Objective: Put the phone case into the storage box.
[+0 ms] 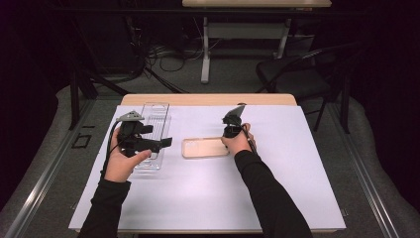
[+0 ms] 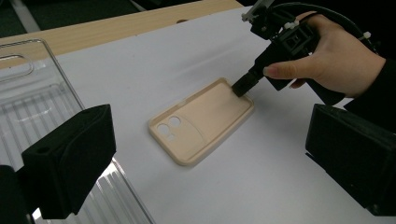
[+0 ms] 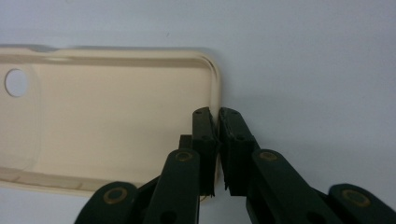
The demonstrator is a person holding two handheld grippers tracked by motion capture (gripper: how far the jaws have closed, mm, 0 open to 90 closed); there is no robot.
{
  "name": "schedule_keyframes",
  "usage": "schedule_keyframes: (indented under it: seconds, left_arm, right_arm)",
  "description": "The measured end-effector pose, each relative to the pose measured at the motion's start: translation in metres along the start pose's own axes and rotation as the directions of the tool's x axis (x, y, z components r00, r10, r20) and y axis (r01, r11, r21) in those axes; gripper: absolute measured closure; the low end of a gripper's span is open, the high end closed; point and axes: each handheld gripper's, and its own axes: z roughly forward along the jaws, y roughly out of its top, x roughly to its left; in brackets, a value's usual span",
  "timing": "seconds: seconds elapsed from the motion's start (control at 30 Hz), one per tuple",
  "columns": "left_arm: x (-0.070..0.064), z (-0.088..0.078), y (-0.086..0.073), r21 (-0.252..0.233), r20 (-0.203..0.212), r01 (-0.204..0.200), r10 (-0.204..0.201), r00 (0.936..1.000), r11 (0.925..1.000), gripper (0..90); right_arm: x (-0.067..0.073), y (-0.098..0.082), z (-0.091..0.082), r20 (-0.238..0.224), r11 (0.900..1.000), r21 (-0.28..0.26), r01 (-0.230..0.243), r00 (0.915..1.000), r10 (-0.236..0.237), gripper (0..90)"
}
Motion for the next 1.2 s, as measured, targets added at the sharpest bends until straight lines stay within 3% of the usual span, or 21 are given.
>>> schedule_keyframes:
  seconds: [1.2]
  left_arm:
    - [0.0010, 0.0001, -0.0005, 0.001, -0.002, 0.002, -0.002, 1.0000, 1.0000, 1.8]
  right_arm:
    - [-0.0060, 0.0005, -0.0015, -0.042, 0.999, 0.006, -0.052, 0.9978, 0.052, 86.6]
